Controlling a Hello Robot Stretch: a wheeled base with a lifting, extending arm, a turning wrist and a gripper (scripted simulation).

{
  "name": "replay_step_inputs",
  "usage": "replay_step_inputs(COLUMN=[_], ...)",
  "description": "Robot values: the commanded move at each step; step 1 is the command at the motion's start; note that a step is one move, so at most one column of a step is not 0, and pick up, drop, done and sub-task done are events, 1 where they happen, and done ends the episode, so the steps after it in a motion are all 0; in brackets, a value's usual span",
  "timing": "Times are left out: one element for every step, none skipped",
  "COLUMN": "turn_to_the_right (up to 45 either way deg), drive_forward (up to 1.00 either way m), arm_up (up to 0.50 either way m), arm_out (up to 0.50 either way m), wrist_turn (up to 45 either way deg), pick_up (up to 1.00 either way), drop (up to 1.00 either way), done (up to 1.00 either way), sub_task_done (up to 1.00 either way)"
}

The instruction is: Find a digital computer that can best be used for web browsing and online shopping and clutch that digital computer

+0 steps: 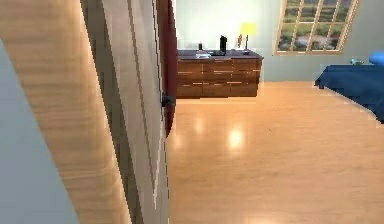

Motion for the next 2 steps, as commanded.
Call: replay_step_inputs(turn_to_the_right=[45.0,9.0], drive_forward=[0.00,0.00], arm_up=[0.00,0.00], arm_out=[0.00,0.00], wrist_turn=[0.0,0.0], pick_up=[0.00,0.00], drop=[0.00,0.00], done=[0.00,0.00], sub_task_done=[0.00,0.00])
